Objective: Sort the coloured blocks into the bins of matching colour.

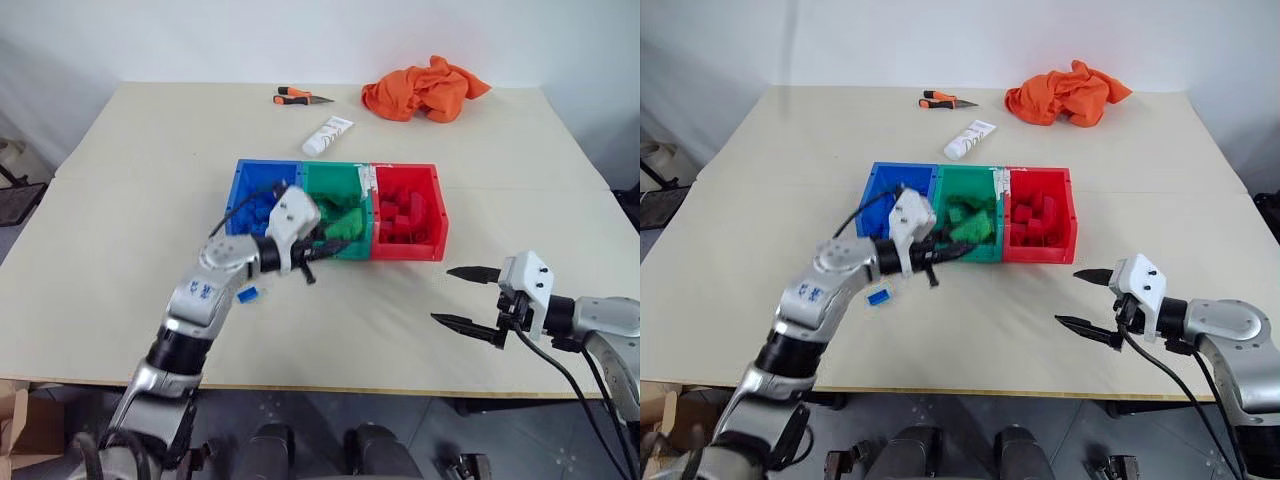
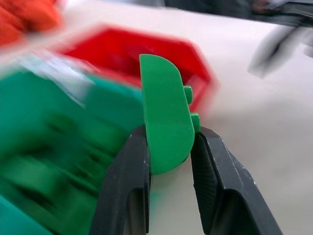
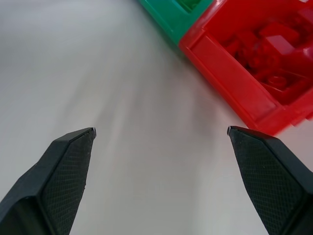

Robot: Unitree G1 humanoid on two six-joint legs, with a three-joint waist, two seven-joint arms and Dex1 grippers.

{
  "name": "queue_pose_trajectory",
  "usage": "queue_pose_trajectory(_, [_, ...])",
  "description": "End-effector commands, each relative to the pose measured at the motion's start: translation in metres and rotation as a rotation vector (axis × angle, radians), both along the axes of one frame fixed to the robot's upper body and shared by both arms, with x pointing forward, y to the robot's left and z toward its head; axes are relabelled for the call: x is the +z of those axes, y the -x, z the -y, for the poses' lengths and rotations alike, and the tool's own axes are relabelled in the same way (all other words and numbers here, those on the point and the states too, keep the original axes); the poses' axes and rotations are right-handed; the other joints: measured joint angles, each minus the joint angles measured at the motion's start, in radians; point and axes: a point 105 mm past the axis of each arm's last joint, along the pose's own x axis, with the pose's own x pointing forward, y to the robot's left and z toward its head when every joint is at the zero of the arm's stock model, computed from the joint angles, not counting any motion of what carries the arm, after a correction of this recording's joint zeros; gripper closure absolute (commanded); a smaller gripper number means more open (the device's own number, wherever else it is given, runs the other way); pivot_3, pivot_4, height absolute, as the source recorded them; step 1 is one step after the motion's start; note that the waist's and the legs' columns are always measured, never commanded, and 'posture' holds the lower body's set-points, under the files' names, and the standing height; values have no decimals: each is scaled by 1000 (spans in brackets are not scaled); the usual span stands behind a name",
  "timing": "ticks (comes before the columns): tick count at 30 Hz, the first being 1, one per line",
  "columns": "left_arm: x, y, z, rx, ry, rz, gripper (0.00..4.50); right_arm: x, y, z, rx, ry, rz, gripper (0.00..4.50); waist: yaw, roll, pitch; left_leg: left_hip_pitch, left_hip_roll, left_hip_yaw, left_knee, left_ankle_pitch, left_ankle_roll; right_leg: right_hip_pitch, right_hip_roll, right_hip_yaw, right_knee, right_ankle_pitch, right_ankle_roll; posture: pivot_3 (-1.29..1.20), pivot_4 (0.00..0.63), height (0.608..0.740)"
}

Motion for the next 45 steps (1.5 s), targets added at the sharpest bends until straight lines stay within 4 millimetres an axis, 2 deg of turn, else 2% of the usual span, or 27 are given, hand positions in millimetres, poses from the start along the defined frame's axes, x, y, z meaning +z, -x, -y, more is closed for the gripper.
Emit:
queue_pose_trajectory(1, [5, -15, -2, 54, 28, 44, 3694, 13, 4, -2, -7, -18, 72, 0, -1, 0, 0, 0, 0, 1, 0, 0, 0, 0, 0, 1, 0, 0, 0, 0, 150, 740])
queue_pose_trajectory(4, [6, -25, 2, 79, 37, 54, 3694, 14, 5, -2, -21, -22, 78, 0, 1, 0, 0, 0, 0, 1, 0, 0, 0, -1, 0, 1, 1, 0, 0, 0, 150, 740])
queue_pose_trajectory(5, [6, -26, 6, 71, 36, 49, 2991, 13, 6, -1, -23, -21, 78, 0, 1, 0, 0, 0, 0, 1, 0, 0, 0, -1, 0, 1, 1, 0, 0, 0, 150, 740])
queue_pose_trajectory(6, [5, -27, 8, 65, 35, 44, 2837, 13, 7, -1, -25, -20, 78, 0, 4, 0, 0, 0, 0, 1, 0, 0, 0, -1, 0, 1, 1, 0, 1, 0, 150, 740])
queue_pose_trajectory(10, [15, -27, 10, 48, 66, 51, 1736, 13, 6, 1, -36, -20, 84, 0, 4, 0, 0, -1, 0, 1, 0, 0, 0, -1, 0, 1, 1, 1, 2, 0, 150, 740])
queue_pose_trajectory(16, [22, -25, -6, 48, 96, 15, 35, 12, 4, -1, -36, -24, 83, 0, 0, 0, 0, 0, 0, 1, 0, 0, 0, -2, 0, 2, 1, 1, 2, 0, 150, 740])
queue_pose_trajectory(22, [20, 4, -36, -51, 20, -41, 35, 12, 2, -5, -9, -32, 78, 0, -3, 0, 0, 0, 0, 1, 0, 0, 0, -3, 0, 4, 3, 1, 2, 0, 150, 740])
queue_pose_trajectory(26, [4, 33, -81, -80, -63, -152, 35, 12, 1, -8, 25, -37, 72, 0, -7, 0, 0, 0, 0, 2, 0, 0, 0, -3, 0, 4, 2, 1, 2, 0, 150, 740])
queue_pose_trajectory(30, [-11, 70, -111, -143, -112, -341, 35, 11, -3, -9, 57, -37, 66, 0, -12, 0, 0, 1, 1, 1, -2, 0, 0, -3, 0, 5, 2, 1, 2, 0, 150, 740])
queue_pose_trajectory(33, [-19, 74, -152, -41, -99, -390, 35, 12, -9, -12, 82, -35, 61, 0, -10, 0, 0, 0, 0, 1, -1, 0, 0, -3, -1, 5, 2, 1, 2, 0, 150, 740])
queue_pose_trajectory(35, [-26, 80, -170, -10, -124, -414, 35, 12, -12, -14, 96, -33, 58, 0, -10, 0, 0, 1, 1, 1, -1, 0, 1, -3, -1, 5, 1, 1, 2, 0, 150, 740])
queue_pose_trajectory(40, [-37, 90, -184, -11, -156, -402, 35, 11, -16, -18, 134, -32, 46, 0, -7, 0, 0, 0, 0, 1, -2, -1, 2, -3, -2, 5, 0, 1, 2, 0, 150, 740])
queue_pose_trajectory(45, [-36, 91, -173, -59, -141, -295, 35, 13, -18, -20, 158, -33, 45, 0, -4, 0, 0, 0, 0, 1, -2, -1, 2, -4, -2, 5, 0, 1, 2, 0, 150, 740])
